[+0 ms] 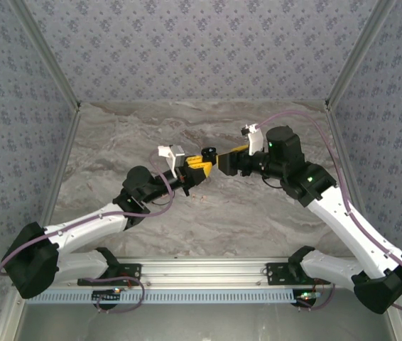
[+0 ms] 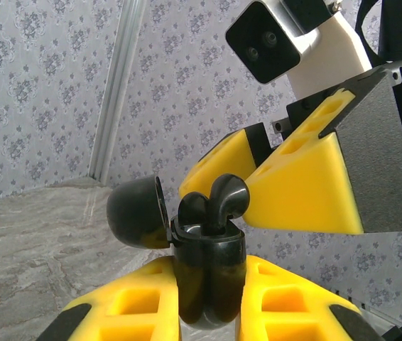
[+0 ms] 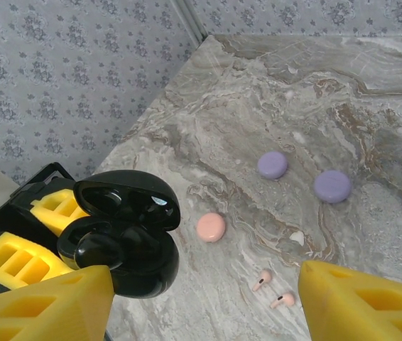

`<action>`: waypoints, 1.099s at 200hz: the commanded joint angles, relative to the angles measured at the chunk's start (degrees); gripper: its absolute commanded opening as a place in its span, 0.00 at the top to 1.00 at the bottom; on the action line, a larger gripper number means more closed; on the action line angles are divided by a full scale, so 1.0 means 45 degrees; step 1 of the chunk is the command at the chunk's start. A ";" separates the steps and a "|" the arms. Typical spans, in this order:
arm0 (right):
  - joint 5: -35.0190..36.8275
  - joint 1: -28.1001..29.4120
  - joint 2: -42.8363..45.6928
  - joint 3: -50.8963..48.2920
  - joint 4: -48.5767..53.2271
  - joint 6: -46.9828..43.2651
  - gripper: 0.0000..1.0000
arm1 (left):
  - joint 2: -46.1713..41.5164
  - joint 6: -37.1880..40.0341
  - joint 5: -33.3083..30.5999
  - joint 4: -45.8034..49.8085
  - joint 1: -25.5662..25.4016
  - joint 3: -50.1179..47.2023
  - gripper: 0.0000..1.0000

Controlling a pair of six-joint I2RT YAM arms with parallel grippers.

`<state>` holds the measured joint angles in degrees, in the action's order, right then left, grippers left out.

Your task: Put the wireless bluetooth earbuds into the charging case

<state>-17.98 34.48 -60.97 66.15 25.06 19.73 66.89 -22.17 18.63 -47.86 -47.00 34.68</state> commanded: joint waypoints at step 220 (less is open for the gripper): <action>-0.0568 -0.0235 0.0544 0.0361 -0.0190 -0.0171 0.17 | 0.0481 -0.0046 0.0117 -0.0713 -0.0017 0.0229 1.00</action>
<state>-21.28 34.35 -61.32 66.15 23.77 19.70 68.82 -22.17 18.65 -48.07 -47.00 34.68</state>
